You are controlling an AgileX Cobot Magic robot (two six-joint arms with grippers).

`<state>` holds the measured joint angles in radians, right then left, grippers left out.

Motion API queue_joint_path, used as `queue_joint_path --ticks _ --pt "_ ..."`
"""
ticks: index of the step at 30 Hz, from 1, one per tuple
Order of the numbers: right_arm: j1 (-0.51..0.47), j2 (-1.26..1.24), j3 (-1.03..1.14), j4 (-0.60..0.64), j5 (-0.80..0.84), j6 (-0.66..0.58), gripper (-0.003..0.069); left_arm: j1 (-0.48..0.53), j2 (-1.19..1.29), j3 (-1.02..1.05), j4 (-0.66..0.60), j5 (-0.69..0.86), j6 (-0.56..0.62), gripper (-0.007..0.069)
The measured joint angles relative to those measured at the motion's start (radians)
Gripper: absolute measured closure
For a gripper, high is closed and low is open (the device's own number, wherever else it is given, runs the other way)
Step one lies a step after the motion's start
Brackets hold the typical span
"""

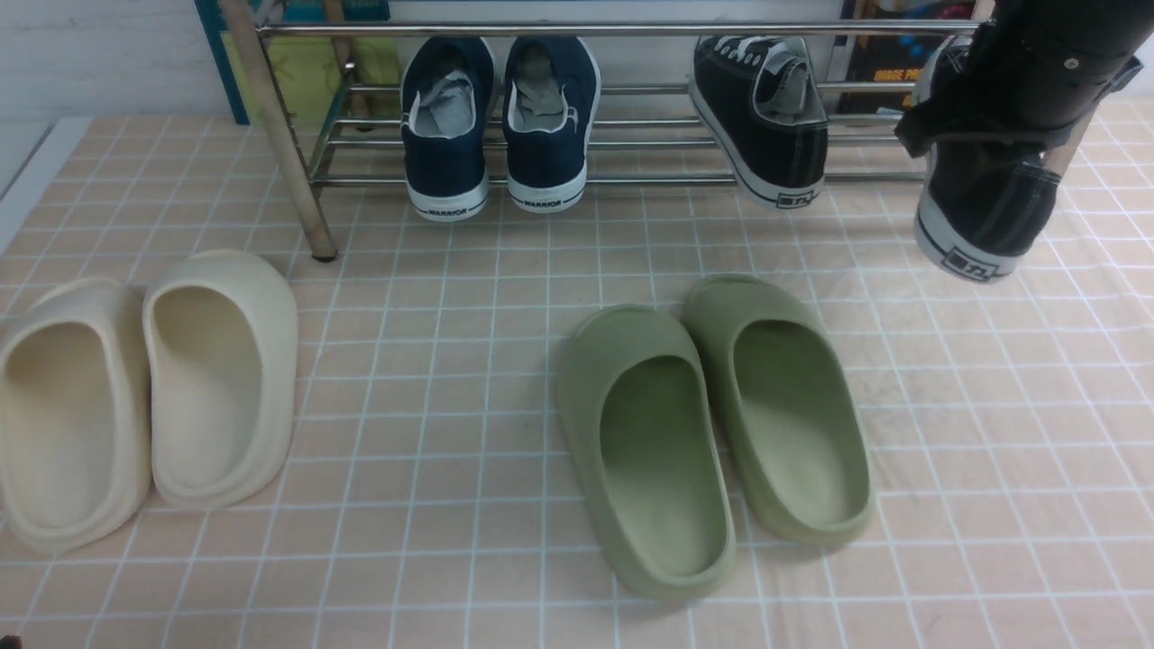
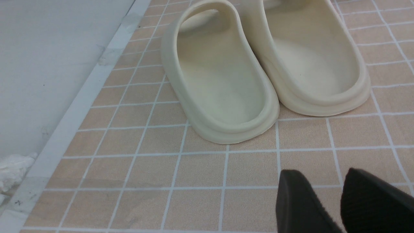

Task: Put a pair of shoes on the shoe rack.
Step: Use the right arm to put a shoe into the shoe rack

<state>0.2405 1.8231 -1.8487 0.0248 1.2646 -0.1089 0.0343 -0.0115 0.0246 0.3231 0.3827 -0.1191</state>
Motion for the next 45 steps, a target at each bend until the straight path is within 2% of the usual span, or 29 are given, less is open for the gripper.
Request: queue_joint_path --ticks 3,10,21,31,36,45 --pt "0.0 0.0 0.016 -0.002 -0.001 -0.007 0.0646 0.0 0.0 0.0 0.0 0.0 0.0 0.0385" --pt "0.001 -0.089 0.116 0.09 -0.001 -0.034 0.0646 0.0 0.0 0.0 0.0 0.0 0.0 0.0385" --pt "0.0 -0.111 0.182 -0.049 -0.015 -0.049 0.0646 0.0 0.0 0.0 0.0 0.0 0.0 0.0385" --pt "0.0 0.014 0.182 -0.063 -0.122 -0.138 0.0646 0.0 0.0 0.0 0.0 0.0 0.0 0.0385" --pt "0.0 0.081 0.117 -0.115 -0.171 -0.141 0.0646 0.0 0.0 0.0 0.0 0.0 0.0 0.0385" --pt "0.0 0.282 -0.15 -0.187 -0.24 -0.157 0.0646 0.0 0.0 0.0 0.0 0.0 0.0 0.0385"
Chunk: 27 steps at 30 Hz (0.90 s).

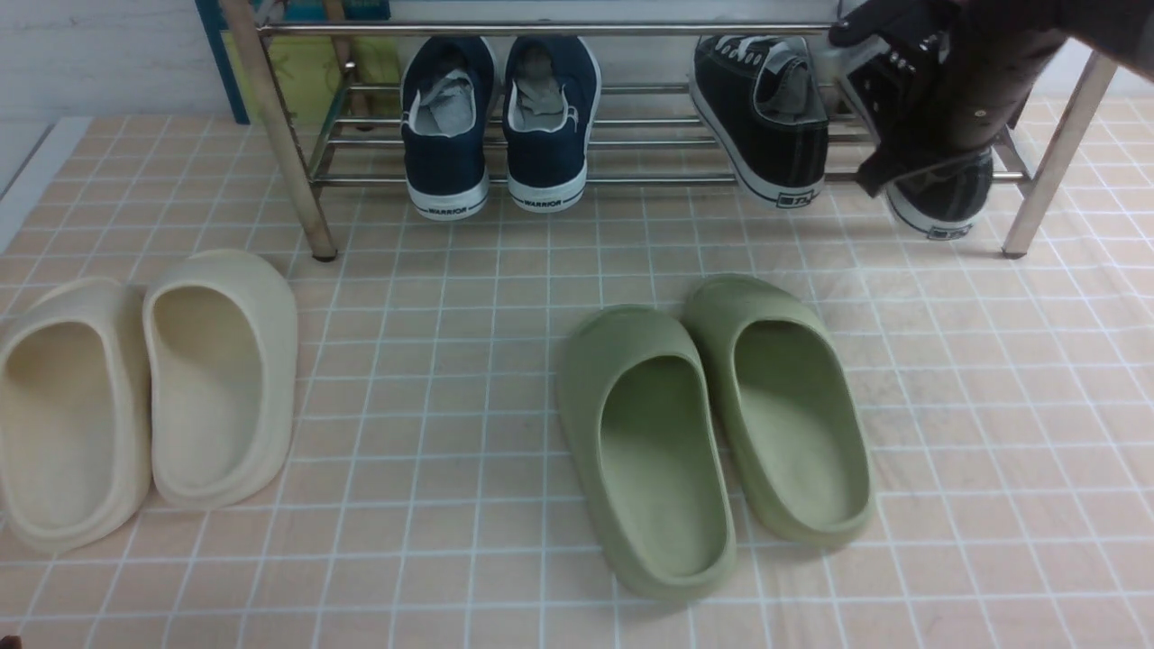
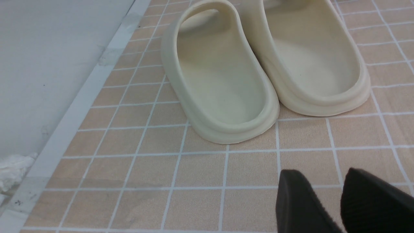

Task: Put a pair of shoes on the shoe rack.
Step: Use the right arm to put a shoe into the shoe rack

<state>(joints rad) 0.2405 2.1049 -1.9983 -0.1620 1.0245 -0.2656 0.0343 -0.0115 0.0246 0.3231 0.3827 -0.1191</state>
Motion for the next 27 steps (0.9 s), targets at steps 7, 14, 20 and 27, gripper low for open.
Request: queue_joint_path --ticks 7,14,20,27 --pt "0.0 0.111 -0.101 -0.001 -0.064 -0.059 0.0646 0.0 0.0 0.0 0.0 0.0 0.0 0.0385" --pt "0.0 0.141 -0.133 -0.002 -0.187 -0.023 0.0646 0.0 0.0 0.0 0.0 0.0 0.0 0.0385" --pt "0.0 0.151 -0.134 -0.005 -0.201 0.009 0.0628 0.0 0.0 0.0 0.0 0.0 0.0 0.0385" --pt "-0.01 0.149 -0.144 -0.029 -0.22 0.07 0.0436 0.0 0.0 0.0 0.0 0.0 0.0 0.0385"
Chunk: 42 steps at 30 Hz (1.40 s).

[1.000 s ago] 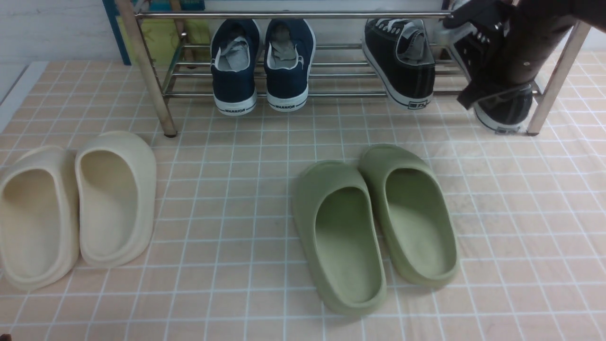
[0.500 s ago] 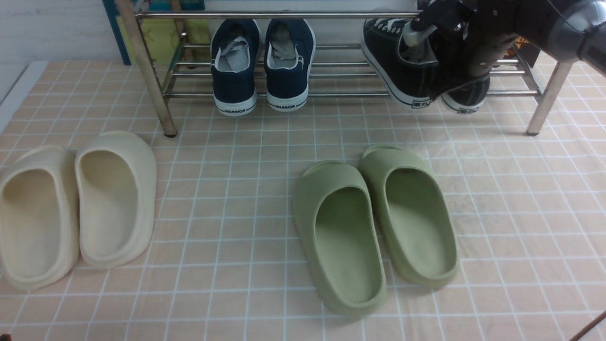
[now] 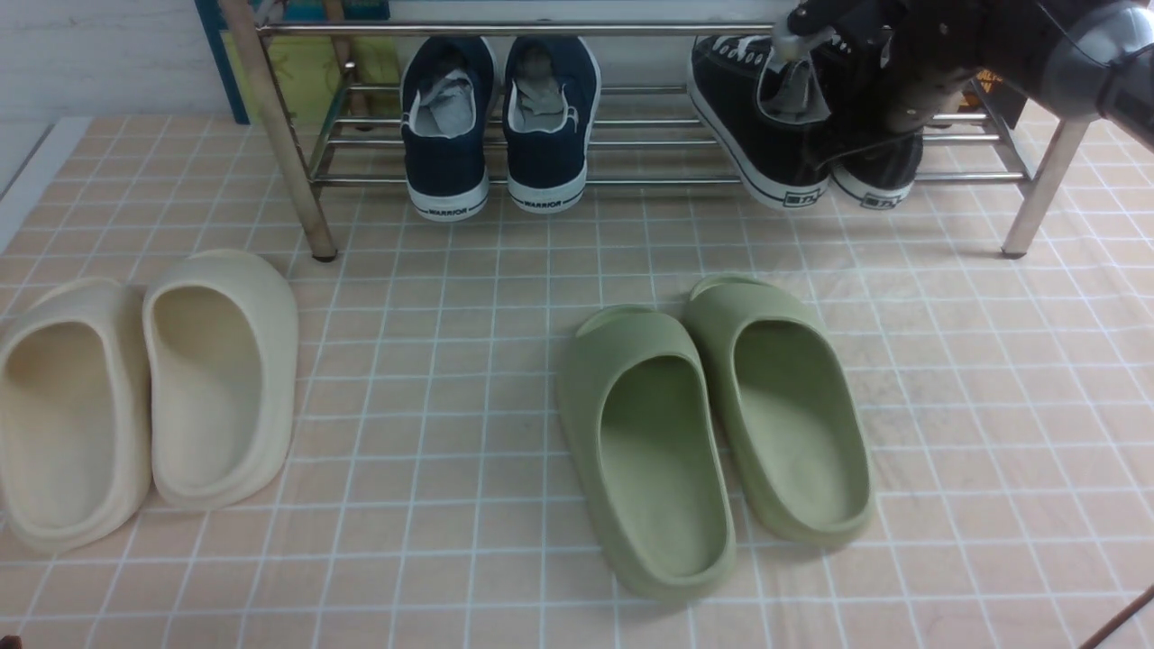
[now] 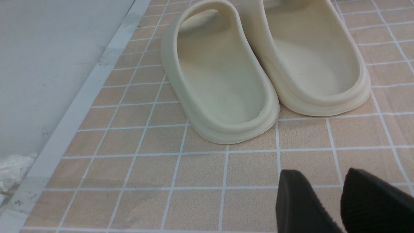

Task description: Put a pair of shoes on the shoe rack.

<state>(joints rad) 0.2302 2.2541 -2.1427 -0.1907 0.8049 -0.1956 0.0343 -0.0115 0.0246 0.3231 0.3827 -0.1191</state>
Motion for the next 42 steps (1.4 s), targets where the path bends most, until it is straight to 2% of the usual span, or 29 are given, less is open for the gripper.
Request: queue_joint_path --ticks 3,4,6,11,13,15,16,18,22,23,24,26,29,36,42 --pt "-0.001 -0.018 -0.001 -0.002 0.046 0.023 0.0311 0.0 0.0 0.0 0.0 0.0 0.0 0.0385" --pt "-0.001 -0.021 -0.001 -0.001 0.053 0.025 0.0297 0.0 0.0 0.0 0.0 0.0 0.0 0.0385" --pt "0.0 -0.049 -0.001 0.0 0.111 0.029 0.0222 0.0 0.0 0.0 0.0 0.0 0.0 0.0385" --pt "0.001 -0.114 -0.001 0.006 0.25 0.033 0.0206 0.0 0.0 0.0 0.0 0.0 0.0 0.0385" --pt "0.001 -0.153 -0.001 0.007 0.334 0.034 0.0237 0.0 0.0 0.0 0.0 0.0 0.0 0.0385" --pt "0.001 -0.202 -0.002 0.019 0.417 0.035 0.0314 0.0 0.0 0.0 0.0 0.0 0.0 0.0385" --pt "0.001 -0.202 -0.002 0.022 0.417 0.035 0.0314 0.0 0.0 0.0 0.0 0.0 0.0 0.0385" --pt "0.001 -0.271 0.034 0.06 0.433 0.048 0.043 0.0 0.0 0.0 0.0 0.0 0.0 0.0385" --pt "0.001 -0.419 0.179 0.15 0.437 0.051 0.0596 0.0 0.0 0.0 0.0 0.0 0.0 0.0385" --pt "0.001 -0.428 0.189 0.155 0.437 0.051 0.0604 0.0 0.0 0.0 0.0 0.0 0.0 0.0385" --pt "0.001 -0.519 0.285 0.198 0.438 0.05 0.0658 0.0 0.0 0.0 0.0 0.0 0.0 0.0385" --pt "0.001 -0.575 0.344 0.215 0.439 0.05 0.0673 0.0 0.0 0.0 0.0 0.0 0.0 0.0385" --pt "0.001 -0.787 0.56 0.238 0.418 0.049 0.0678 0.0 0.0 0.0 0.0 0.0 0.0 0.0385" --pt "0.001 -1.213 0.94 0.259 0.178 0.051 0.0679 0.0 0.0 0.0 0.0 0.0 0.0 0.0385" --pt "0.001 -1.6 1.286 0.346 -0.104 0.051 0.0678 0.0 0.0 0.0 0.0 0.0 0.0 0.0385"
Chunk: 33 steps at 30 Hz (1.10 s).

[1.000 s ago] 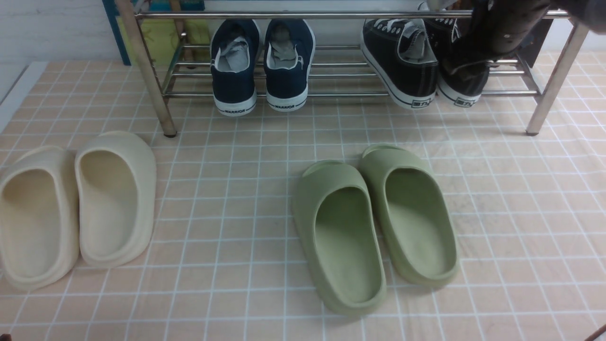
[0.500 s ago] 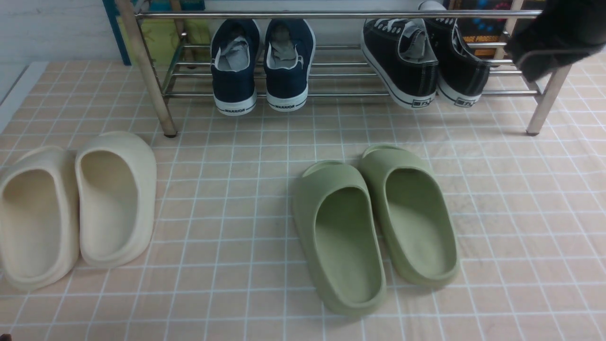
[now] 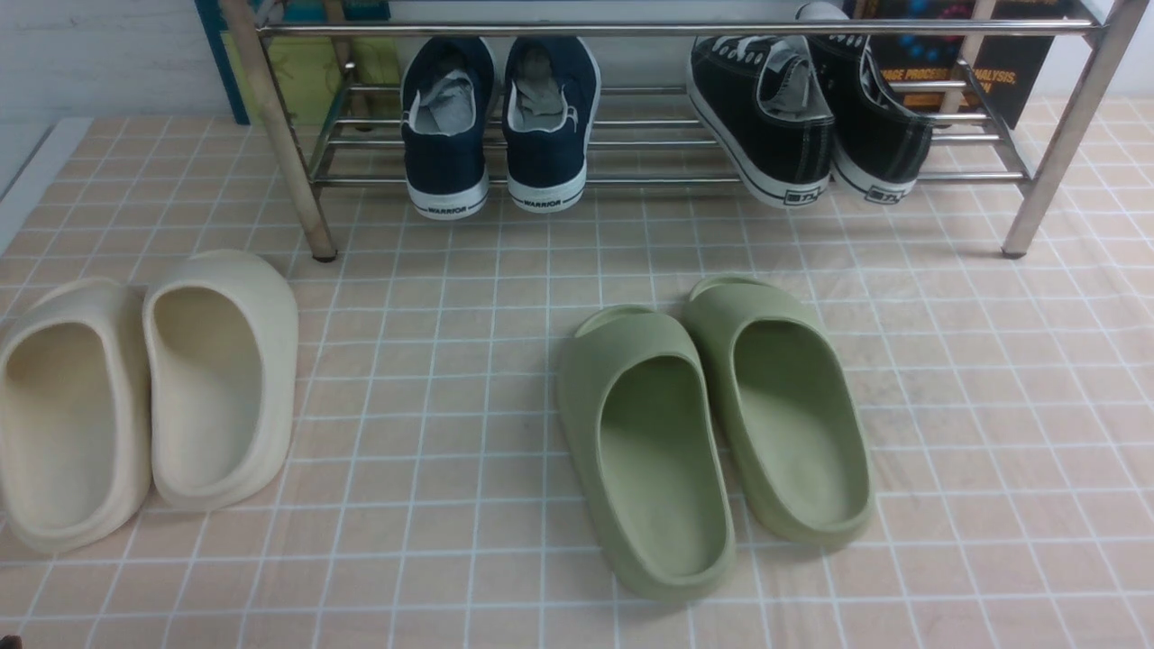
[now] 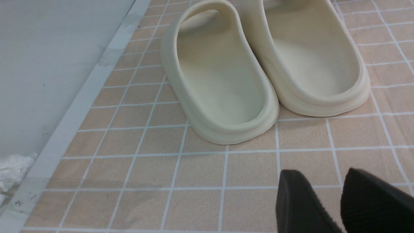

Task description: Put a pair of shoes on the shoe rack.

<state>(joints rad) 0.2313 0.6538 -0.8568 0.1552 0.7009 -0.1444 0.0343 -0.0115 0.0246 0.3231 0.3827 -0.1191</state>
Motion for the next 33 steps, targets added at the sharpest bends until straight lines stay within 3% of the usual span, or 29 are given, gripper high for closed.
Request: queue_joint_path --ticks 4,11,21,25,27,31,33 --pt "0.0 -0.167 0.145 0.0 -0.103 0.0 0.0677 0.0 0.0 0.0 0.0 0.0 0.0 0.0385" --pt "0.0 -0.438 0.301 0.016 -0.117 0.0 0.0673 0.0 0.0 0.0 0.0 0.0 0.0 0.0385" --pt "0.0 -0.592 0.399 -0.053 -0.131 0.027 0.0673 0.0 0.0 0.0 0.0 0.0 0.0 0.0385" --pt "0.0 -0.596 0.485 -0.131 -0.214 0.139 0.0678 0.0 0.0 0.0 0.0 0.0 0.0 0.0385" --pt "-0.018 -0.605 0.575 -0.226 -0.274 0.259 0.0678 0.0 0.0 0.0 0.0 0.0 0.0 0.0385" --pt "-0.112 -0.607 0.707 -0.338 -0.304 0.478 0.0678 0.0 0.0 0.0 0.0 0.0 0.0 0.0385" --pt "-0.144 -0.607 0.747 -0.351 -0.313 0.52 0.0678 0.0 0.0 0.0 0.0 0.0 0.0 0.0385"
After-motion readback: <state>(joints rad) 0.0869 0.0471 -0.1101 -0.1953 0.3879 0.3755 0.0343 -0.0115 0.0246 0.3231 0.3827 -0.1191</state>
